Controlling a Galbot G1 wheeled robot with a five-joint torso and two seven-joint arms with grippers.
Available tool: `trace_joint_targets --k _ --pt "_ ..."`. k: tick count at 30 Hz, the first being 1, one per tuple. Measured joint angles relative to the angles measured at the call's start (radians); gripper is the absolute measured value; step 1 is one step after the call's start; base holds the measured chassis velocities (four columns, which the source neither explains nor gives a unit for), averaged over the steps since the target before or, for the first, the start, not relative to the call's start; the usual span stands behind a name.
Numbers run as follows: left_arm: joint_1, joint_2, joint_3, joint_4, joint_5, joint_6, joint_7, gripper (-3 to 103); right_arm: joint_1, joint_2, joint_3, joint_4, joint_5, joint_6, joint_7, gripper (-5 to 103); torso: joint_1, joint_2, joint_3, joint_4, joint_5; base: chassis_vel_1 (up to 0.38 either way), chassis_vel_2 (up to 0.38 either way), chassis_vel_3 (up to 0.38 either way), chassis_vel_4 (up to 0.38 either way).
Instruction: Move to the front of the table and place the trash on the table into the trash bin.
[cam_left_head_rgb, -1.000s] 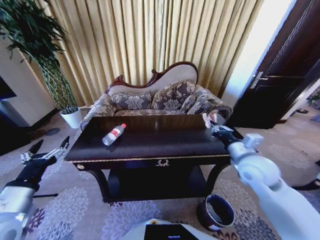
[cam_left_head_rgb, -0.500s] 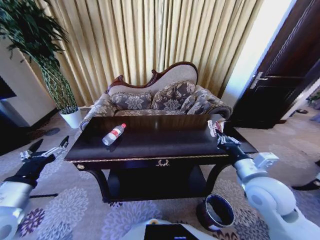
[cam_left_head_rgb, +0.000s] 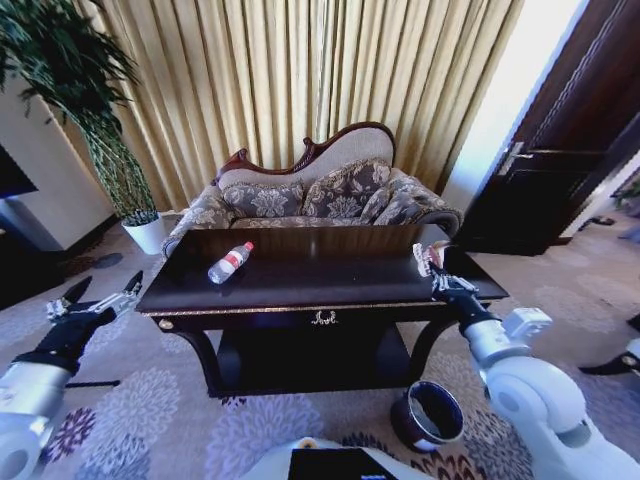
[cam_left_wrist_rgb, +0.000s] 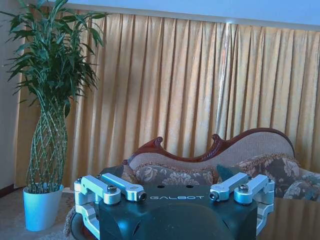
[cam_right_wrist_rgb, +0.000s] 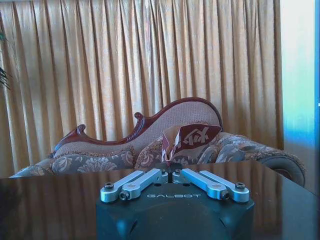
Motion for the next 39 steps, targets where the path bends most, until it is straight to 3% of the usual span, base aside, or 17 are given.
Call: trace_joint_targets --k 13,16,18,21,22,26,32,39 --pt "0.0 -0.019 0.018 0.004 0.028 -0.006 0.011 100 -0.014 0.03 -0.035 -0.074 -0.071 0.022 -0.036 0 -0.001 0.001 0.0 0.0001 -0.0003 0.132 -0.119 -0.13 0.131" --pt "-0.001 -0.021 0.015 0.004 0.028 -0.007 0.012 100 -0.027 0.059 -0.055 -0.187 -0.158 0.019 -0.081 0 0.0 0.0 0.0 0.0001 -0.0001 0.0 0.0 0.0 0.0" --pt "-0.012 -0.029 0.001 0.001 0.023 -0.008 0.013 100 -0.05 0.117 -0.097 -0.415 -0.328 0.027 -0.143 0 0.0 0.0 0.0 -0.0003 0.0003 0.0 0.0 0.0 0.0" --pt "-0.014 -0.032 0.0 -0.004 0.023 -0.008 0.013 100 -0.027 0.136 -0.117 -0.546 -0.388 0.036 -0.148 0 0.0 0.0 0.0 -0.0004 0.0003 0.0 0.0 0.0 0.0" --pt "-0.014 -0.032 0.0 -0.004 0.023 -0.008 0.013 100 -0.027 0.136 -0.117 -0.546 -0.388 0.036 -0.148 0 0.0 0.0 0.0 -0.0004 0.0003 0.0 0.0 0.0 0.0" --pt "-0.013 -0.054 0.004 -0.01 0.025 -0.008 0.014 100 0.107 0.154 -0.149 -0.846 -0.436 0.074 -0.151 0 0.0 0.0 0.0 0.0002 -0.0001 0.0 0.0 0.0 0.0" --pt "-0.013 -0.065 0.005 -0.011 0.027 -0.008 0.017 100 0.24 0.166 -0.161 -1.138 -0.509 0.112 -0.149 0 0.0 0.0 0.0 -0.0001 0.0003 0.0 0.0 0.0 0.0" --pt "-0.007 -0.073 0.006 -0.011 0.029 -0.006 0.016 100 0.296 0.17 -0.165 -1.259 -0.543 0.141 -0.125 0 0.0 0.0 0.0 0.0 -0.0001 0.0 0.0 0.0 0.0"
